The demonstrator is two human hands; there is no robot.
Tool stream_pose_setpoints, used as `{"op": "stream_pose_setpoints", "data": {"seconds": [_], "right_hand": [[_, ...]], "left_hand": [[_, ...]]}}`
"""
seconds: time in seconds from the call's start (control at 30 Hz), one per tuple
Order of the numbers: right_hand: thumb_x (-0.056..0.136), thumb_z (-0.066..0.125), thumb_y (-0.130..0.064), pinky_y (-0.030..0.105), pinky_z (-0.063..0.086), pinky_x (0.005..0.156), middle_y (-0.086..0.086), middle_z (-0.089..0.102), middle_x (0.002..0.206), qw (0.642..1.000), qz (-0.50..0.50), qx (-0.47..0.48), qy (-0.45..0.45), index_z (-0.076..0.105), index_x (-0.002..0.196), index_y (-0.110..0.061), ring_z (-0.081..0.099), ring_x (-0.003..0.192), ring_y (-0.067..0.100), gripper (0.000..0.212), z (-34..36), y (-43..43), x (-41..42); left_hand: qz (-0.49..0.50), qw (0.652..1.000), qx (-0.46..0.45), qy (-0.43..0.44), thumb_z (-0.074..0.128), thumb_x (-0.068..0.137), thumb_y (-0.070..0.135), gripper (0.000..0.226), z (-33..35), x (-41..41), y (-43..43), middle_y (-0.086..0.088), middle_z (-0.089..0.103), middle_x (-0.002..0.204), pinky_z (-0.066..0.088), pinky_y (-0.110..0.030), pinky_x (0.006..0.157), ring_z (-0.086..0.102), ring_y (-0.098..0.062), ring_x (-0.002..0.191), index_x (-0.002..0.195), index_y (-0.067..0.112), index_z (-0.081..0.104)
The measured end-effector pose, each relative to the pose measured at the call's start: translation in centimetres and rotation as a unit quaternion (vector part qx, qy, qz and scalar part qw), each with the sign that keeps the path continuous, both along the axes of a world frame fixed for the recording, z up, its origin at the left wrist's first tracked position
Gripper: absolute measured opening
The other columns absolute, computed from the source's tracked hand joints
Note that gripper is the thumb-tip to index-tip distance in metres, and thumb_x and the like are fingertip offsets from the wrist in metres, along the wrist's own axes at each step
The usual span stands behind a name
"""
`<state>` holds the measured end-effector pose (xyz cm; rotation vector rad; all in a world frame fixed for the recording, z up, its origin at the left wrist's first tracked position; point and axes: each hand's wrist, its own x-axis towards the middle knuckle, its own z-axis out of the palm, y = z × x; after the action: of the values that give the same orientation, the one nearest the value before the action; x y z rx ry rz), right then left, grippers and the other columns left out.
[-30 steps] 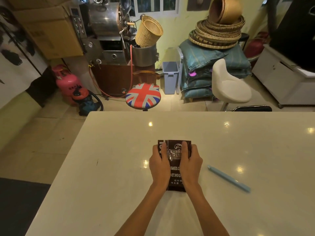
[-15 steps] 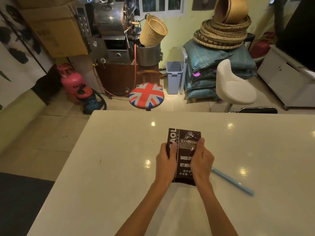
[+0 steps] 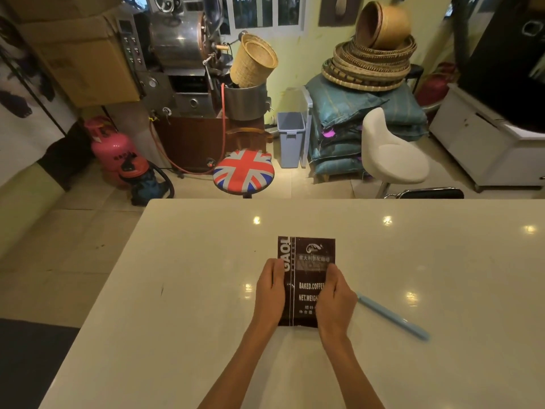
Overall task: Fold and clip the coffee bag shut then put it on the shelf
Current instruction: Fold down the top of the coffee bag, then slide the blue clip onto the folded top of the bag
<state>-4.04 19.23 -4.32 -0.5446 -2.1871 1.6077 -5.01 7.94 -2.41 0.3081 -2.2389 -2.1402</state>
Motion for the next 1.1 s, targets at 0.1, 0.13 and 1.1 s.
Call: {"op": "stream_pose_setpoints", "data": {"seconds": [0.1,0.13,1.1], "right_hand": [[0.101,0.036,-0.044,0.031,0.057,0.047,-0.004,0.066,0.069,0.999,0.018,0.029,0.008,0.059,0.084,-0.019,0.069,0.063,0.018,0.038,-1.4,0.8,1.2],[0.099,0.035,-0.048,0.033,0.057,0.048,-0.002,0.066,0.069,0.999,0.035,0.021,-0.002,0.058,0.082,-0.018,0.068,0.062,0.019,0.042,-2.0,0.8,1.5],[0.095,0.058,-0.024,0.017,0.042,0.066,-0.02,0.066,0.084,0.912,0.363,0.185,-0.045,0.071,0.101,-0.034,0.059,0.081,-0.002,0.017,6.6,7.1,0.2]], "left_hand": [[-0.07,0.997,0.031,0.031,0.062,0.093,0.019,0.04,0.8,0.0,-1.2,0.002,0.061,0.115,0.059,-0.024,0.078,0.066,-0.013,0.103,0.127,0.022,0.042],[-0.077,0.996,0.02,0.03,0.067,0.09,0.015,0.041,1.0,-0.1,-1.5,0.002,0.063,0.111,0.061,-0.028,0.077,0.067,-0.015,0.1,0.123,0.026,0.046],[-0.221,0.966,-0.098,0.095,0.056,0.097,0.019,0.015,1.8,-0.7,-3.4,0.002,0.063,0.108,0.053,-0.025,0.087,0.06,-0.012,0.103,0.104,0.027,0.066]]}}
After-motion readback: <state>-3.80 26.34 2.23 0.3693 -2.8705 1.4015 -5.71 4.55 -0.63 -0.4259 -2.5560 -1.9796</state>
